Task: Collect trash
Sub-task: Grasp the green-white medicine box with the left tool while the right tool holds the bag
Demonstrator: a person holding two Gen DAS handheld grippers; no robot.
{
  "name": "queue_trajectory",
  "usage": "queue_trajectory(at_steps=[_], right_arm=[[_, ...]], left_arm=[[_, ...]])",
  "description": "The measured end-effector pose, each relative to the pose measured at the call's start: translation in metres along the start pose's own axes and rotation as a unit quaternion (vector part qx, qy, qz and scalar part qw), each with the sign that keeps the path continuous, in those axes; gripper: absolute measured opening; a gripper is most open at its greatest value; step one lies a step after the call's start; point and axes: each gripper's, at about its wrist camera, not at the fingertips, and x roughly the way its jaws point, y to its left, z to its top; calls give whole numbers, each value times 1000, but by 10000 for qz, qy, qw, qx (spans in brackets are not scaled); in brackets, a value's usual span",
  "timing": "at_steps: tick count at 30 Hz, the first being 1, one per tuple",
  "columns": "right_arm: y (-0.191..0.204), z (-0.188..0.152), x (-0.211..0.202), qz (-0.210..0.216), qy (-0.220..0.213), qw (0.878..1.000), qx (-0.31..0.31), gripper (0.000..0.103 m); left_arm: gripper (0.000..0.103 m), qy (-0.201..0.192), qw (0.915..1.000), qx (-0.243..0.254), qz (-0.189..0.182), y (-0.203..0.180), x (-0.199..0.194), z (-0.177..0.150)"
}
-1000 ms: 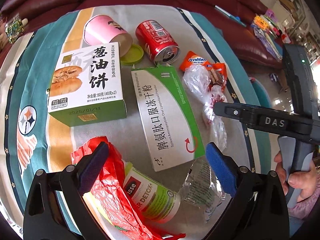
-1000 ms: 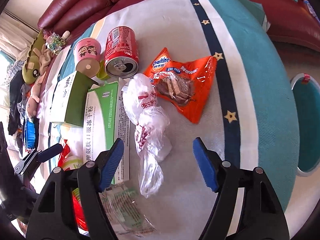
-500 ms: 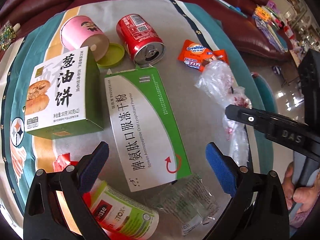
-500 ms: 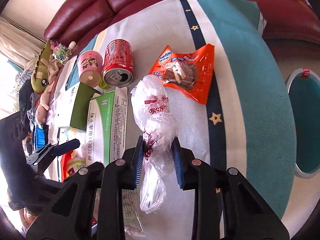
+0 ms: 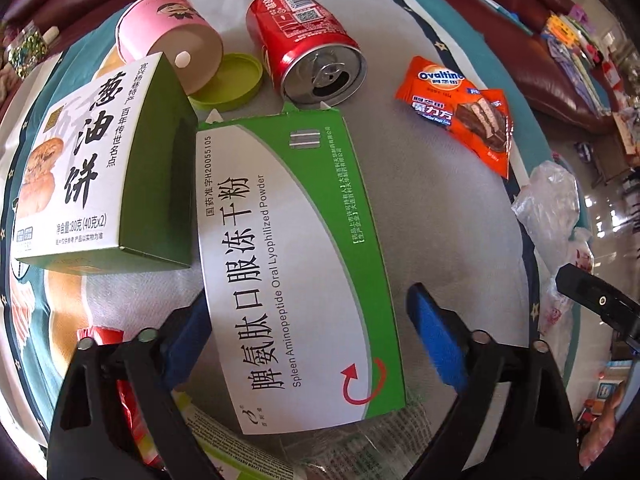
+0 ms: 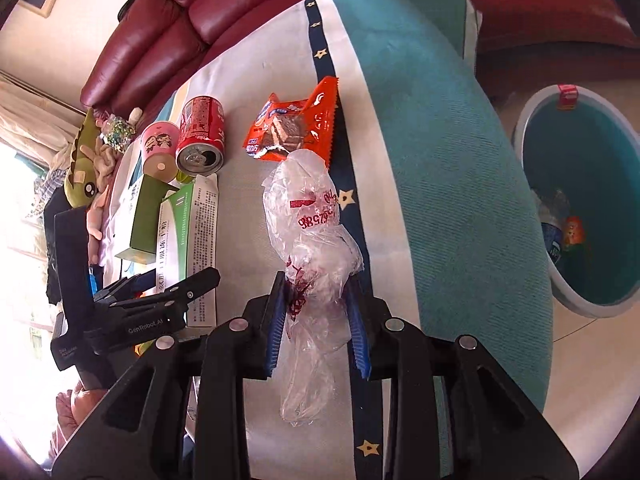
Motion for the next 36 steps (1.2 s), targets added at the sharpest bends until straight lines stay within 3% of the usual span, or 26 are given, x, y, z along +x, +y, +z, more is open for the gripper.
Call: queue_trajectory(at_steps=[1,5,17,29,36], right_arm=[[-3,-1,-1,2,-2,10000,32,28],[-11,-2,-4,34,-25,9999,117,28],[-18,-5,-21,192,-206,9995,166,28],[-25,-12,-48,212,-453,9985,202,28],[-41,-15,-76,214,-754,9965,302,28]], left_arm=[[77,-77,9999,65,78,-3,-1,1],[75,-235,9996,148,79,-11,-8,1],[73,-701,9962,498,-109,-33,-56,-9],[73,-834,9941,611,-330,-56,-74,-14],[73,-1094,9889,874,-498,-92,-93,-13]])
